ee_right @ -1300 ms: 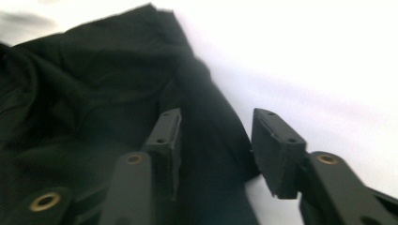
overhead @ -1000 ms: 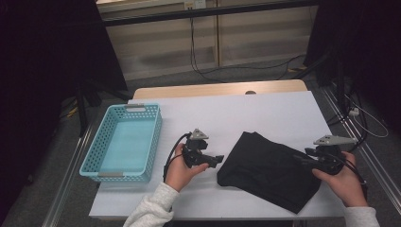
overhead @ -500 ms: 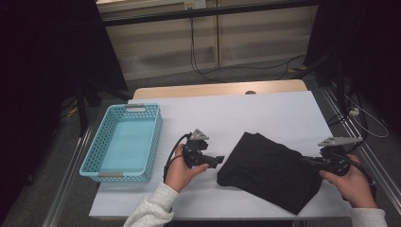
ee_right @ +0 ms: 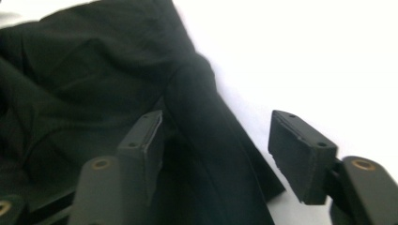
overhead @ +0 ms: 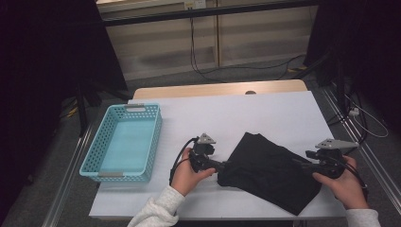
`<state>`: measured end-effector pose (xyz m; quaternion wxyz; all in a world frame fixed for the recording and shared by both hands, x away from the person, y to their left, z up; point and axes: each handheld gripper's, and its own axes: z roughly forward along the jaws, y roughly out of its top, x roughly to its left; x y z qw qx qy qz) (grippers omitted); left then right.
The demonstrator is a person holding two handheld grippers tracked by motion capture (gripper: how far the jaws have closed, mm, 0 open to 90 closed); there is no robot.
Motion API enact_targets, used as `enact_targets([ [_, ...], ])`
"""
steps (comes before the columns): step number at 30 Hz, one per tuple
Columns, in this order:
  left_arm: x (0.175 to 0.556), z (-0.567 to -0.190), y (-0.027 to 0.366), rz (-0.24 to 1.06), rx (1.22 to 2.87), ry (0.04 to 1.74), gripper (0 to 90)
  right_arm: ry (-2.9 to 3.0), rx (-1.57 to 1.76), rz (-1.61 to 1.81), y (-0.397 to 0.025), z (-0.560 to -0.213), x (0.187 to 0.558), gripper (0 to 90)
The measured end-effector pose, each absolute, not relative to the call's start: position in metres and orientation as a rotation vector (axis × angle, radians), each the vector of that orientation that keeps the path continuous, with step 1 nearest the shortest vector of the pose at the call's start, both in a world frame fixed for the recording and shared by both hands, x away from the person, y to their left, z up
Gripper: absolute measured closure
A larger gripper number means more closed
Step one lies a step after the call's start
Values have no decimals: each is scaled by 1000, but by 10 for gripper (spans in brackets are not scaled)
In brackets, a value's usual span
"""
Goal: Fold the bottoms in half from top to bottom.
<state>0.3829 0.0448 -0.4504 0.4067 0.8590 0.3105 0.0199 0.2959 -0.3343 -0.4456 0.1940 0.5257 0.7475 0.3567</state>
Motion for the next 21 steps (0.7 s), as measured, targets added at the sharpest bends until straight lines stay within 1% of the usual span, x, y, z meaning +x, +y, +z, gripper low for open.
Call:
enact_targets([
  [3,379,-452,42,44,2173,774,171,2056,1460,1002,-332,-445,297,267],
  [6,373,-455,39,40,2190,770,181,2020,1456,1006,-330,-443,297,237],
  [8,370,-458,37,27,2210,770,203,2016,1441,1013,-328,-442,297,234],
  [10,366,-459,36,50,2218,758,215,2013,1422,1014,-326,-440,297,233],
  [12,362,-458,36,45,2222,770,234,2015,1414,1021,-324,-439,296,231],
  [15,356,-458,35,65,2235,762,289,2013,1413,1018,-324,-439,296,232],
  [17,352,-457,35,86,2243,762,351,2009,1409,1011,-324,-438,295,232],
  [19,350,-455,36,68,2244,798,447,2004,1410,1007,-324,-438,295,235],
  [21,348,-455,36,84,2245,818,512,2002,1409,1006,-324,-438,295,235],
])
